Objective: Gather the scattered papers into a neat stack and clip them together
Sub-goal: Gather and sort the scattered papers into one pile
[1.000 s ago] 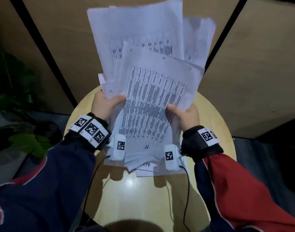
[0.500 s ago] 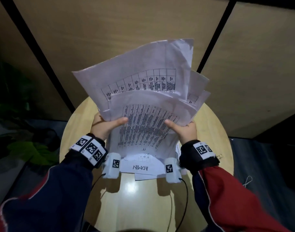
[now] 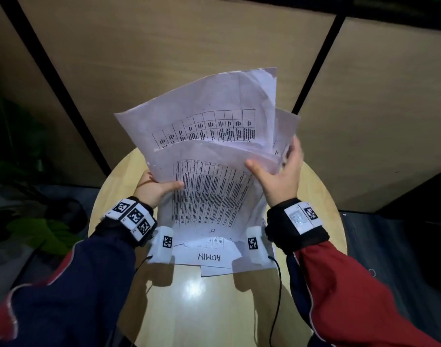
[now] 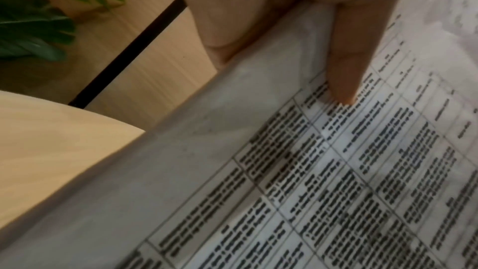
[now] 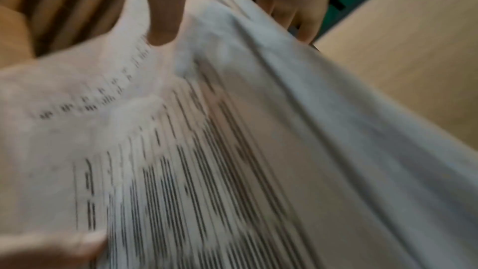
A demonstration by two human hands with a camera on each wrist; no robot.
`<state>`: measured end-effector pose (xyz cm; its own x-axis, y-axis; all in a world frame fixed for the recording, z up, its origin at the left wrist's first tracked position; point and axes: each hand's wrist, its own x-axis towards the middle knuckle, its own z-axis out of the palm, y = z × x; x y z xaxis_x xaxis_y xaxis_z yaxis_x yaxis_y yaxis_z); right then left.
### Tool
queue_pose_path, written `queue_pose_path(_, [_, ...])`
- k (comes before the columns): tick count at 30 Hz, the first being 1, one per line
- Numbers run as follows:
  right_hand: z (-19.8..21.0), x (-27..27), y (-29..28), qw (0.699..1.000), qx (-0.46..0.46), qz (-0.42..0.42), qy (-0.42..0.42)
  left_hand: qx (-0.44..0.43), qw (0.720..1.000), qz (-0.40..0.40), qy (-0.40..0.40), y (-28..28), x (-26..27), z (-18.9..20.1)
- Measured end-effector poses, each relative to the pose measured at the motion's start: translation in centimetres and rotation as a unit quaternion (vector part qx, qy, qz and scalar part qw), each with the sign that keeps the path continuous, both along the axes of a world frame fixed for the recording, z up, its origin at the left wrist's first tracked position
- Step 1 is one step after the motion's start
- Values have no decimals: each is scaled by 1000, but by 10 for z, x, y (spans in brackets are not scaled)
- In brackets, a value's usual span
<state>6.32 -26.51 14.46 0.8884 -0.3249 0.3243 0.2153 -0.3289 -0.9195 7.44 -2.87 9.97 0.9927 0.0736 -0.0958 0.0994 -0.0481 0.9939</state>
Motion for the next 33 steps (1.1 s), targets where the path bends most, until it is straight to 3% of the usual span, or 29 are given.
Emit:
queue_pose_path(2, [26,3,9,982,-129,-79,-111,-3,1000,14,21,3,3,-3])
queue_pose_path(5, [67,8,38,898,-345,-107,-250,-11,998,18,51,6,7,-7])
queue_pose_path(9, [93,6,79,835,-490,-35,-248,-14,998,38,56,8,8,-9])
queue_pose_path(13, [85,9,75,835,-535,-40,-127,-24,998,37,46,18,9,-24])
queue_pose_path(17, [58,5,61,842,-520,-73,-127,-38,998,15,43,19,5,-23])
queue_pose_path(21, [33,1,52,833,-548,-43,-67,-72,997,-27,32,12,-4,-4])
queue_pose_path(23, [24,0,48,843,-533,-17,-69,-91,995,-40,14,10,-5,-3])
queue_pose_path(25, [17,-1,37,883,-464,-13,-68,-101,995,-26,10,10,-5,-5])
queue_pose_path(28, [-2,-3,11,980,-191,-42,-27,-96,995,-36,8,19,-4,-7])
queue_pose_path(29, [-11,-4,4,997,-79,-11,18,-93,994,-47,15,22,-4,-8])
queue_pose_path(31, [-33,-2,0,983,64,92,143,-94,993,-62,24,23,-3,-10])
queue_pose_path(33, [-48,4,-3,964,79,141,212,-86,993,-79,27,18,-5,-11])
